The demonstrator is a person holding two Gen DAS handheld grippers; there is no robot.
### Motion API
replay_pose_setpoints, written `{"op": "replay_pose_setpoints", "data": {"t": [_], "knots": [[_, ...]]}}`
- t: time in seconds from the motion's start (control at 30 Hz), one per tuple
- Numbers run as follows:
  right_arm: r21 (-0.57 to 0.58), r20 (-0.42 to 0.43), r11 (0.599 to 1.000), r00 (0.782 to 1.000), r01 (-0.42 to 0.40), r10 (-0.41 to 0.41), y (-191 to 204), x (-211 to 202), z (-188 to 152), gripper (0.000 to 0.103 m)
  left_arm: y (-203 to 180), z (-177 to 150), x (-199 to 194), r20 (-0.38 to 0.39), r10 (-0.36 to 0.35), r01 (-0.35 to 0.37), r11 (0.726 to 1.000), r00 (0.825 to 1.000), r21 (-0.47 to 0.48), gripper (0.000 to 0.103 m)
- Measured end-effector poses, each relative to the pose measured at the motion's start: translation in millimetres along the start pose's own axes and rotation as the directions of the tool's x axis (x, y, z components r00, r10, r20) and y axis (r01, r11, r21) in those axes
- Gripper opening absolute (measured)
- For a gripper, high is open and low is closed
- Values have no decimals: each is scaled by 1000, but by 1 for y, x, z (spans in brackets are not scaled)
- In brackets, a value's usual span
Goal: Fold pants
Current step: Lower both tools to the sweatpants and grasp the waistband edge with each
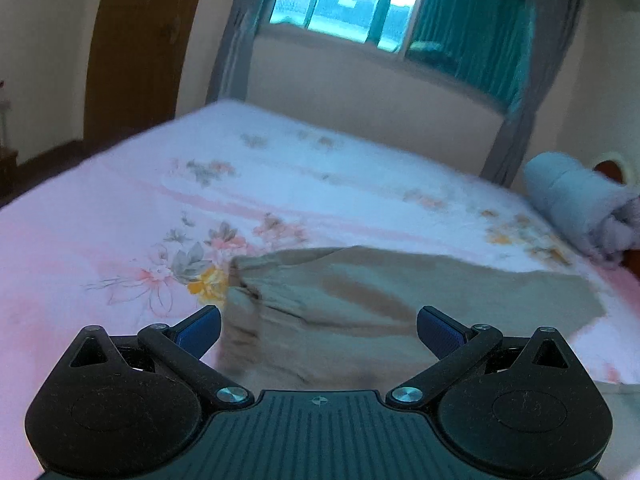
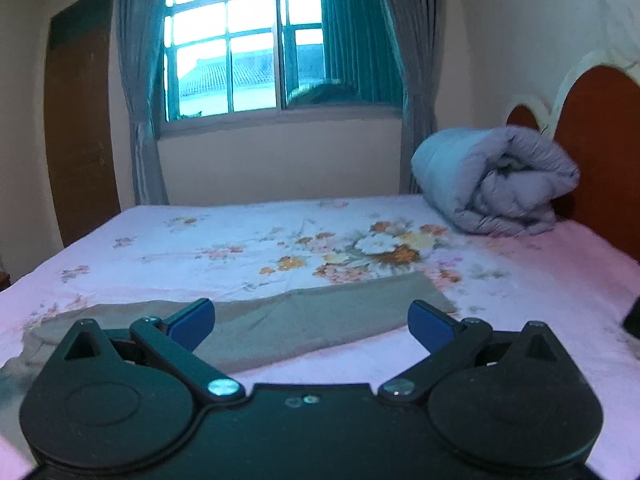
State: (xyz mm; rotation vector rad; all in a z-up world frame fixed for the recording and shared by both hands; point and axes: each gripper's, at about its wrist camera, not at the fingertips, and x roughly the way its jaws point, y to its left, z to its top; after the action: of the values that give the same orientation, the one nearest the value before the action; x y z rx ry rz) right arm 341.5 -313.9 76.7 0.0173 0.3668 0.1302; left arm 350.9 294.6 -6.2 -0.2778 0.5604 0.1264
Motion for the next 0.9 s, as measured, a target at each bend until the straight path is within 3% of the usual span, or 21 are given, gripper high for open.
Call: {"op": "replay_pose_setpoints", "data": {"t": [0.2, 0.33, 0.4, 0.67, 0.73, 0.8, 0.9], "knots": [[-25, -90, 1000, 996, -12, 10, 28, 116, 3, 97, 22, 17, 113, -71, 57, -57, 998, 996, 10, 103], [-30, -134, 999, 990, -46, 41, 47, 180, -4, 97, 41, 25, 165, -114, 42, -41, 999, 993, 3, 103], [-36, -144, 997, 988, -62, 56, 54, 201, -8, 97, 48, 26, 186, -152, 37, -34, 999, 988, 18, 88], [-80, -189, 988, 975, -131, 114, 70, 241, -29, 97, 52, 22, 226, -174, -9, 27, 994, 985, 103, 89], [-78, -199, 987, 972, -142, 125, 72, 248, -31, 97, 52, 22, 221, -166, -33, 51, 993, 986, 105, 65], [-80, -199, 984, 970, -160, 141, 74, 255, -31, 97, 54, 22, 212, -153, -83, 94, 993, 985, 69, 32], [-106, -201, 975, 965, -194, 170, 79, 264, -30, 97, 46, 22, 197, -110, -104, 113, 991, 989, 78, 21]]}}
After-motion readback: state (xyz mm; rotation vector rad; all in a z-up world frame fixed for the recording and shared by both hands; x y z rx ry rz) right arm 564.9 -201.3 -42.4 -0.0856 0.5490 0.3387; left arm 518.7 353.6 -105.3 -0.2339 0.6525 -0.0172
